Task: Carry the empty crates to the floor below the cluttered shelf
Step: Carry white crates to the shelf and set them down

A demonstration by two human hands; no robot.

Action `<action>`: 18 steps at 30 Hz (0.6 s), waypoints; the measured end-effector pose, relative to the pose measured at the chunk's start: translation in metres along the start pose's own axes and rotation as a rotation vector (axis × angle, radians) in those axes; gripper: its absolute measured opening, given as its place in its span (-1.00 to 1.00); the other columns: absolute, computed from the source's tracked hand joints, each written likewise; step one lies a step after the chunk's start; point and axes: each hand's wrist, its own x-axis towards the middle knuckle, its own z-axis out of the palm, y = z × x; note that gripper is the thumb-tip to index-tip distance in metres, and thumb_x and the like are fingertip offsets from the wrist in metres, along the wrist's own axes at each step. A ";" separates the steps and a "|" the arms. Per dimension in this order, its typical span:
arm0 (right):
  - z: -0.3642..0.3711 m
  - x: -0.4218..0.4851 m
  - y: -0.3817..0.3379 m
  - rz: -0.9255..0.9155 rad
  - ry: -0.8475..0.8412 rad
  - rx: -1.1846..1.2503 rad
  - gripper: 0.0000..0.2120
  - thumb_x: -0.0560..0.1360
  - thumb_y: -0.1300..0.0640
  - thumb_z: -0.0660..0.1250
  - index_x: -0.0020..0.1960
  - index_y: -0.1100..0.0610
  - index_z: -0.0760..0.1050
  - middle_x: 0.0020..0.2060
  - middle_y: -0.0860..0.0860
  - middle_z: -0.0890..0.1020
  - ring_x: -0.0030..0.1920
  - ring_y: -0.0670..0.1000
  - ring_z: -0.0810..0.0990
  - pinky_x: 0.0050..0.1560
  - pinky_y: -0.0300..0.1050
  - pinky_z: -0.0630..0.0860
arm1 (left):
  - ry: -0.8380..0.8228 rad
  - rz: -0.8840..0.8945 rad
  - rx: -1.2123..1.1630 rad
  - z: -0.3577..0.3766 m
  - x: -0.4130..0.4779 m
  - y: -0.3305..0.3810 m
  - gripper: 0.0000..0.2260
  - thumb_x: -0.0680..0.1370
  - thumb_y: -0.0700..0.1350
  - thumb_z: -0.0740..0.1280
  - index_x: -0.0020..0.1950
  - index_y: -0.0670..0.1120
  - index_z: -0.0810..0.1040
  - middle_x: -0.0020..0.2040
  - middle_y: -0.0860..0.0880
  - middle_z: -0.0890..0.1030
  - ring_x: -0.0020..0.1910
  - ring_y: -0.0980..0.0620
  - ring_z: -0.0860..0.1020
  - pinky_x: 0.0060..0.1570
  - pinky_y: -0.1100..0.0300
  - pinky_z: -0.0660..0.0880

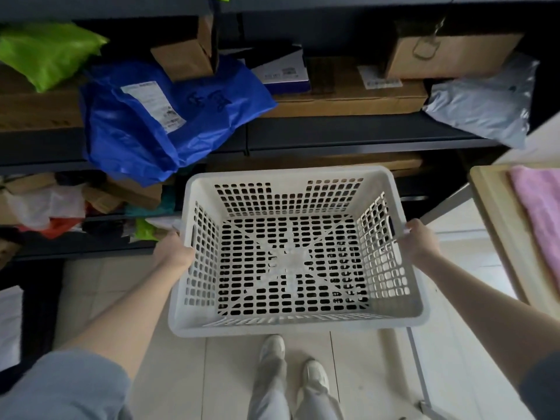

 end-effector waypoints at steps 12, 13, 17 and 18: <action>0.001 -0.008 -0.003 0.003 -0.016 -0.036 -0.66 0.49 0.39 0.12 0.26 0.32 0.34 0.06 0.35 0.57 -0.09 0.25 0.55 -0.26 -0.11 0.35 | -0.055 -0.013 -0.151 0.006 0.001 -0.013 -0.70 0.52 -0.37 0.18 0.25 -0.31 0.40 0.16 -0.28 0.55 -0.08 -0.19 0.53 -0.31 0.10 0.42; 0.002 -0.007 -0.003 0.004 -0.021 -0.049 -0.67 0.49 0.38 0.12 0.25 0.32 0.33 0.06 0.35 0.57 -0.03 0.29 0.56 -0.23 -0.09 0.36 | -0.054 -0.011 -0.162 0.005 0.000 -0.012 -0.76 0.52 -0.37 0.18 0.18 -0.31 0.41 0.14 -0.28 0.55 -0.11 -0.17 0.50 -0.31 0.10 0.40; 0.003 -0.005 -0.003 0.001 -0.036 -0.063 -0.68 0.50 0.37 0.17 0.25 0.33 0.33 0.07 0.35 0.57 0.03 0.30 0.57 -0.20 -0.09 0.37 | -0.035 -0.006 -0.168 0.004 0.002 -0.010 -0.90 0.52 -0.38 0.17 0.00 -0.26 0.39 0.10 -0.29 0.56 -0.16 -0.14 0.43 -0.26 0.07 0.38; 0.003 -0.005 -0.003 0.002 -0.034 -0.057 -0.68 0.50 0.37 0.17 0.25 0.33 0.33 0.08 0.35 0.57 0.02 0.29 0.57 -0.21 -0.10 0.36 | -0.034 -0.003 -0.163 0.005 0.003 -0.010 -0.87 0.52 -0.38 0.17 0.05 -0.28 0.40 0.11 -0.30 0.55 -0.16 -0.14 0.43 -0.28 0.08 0.38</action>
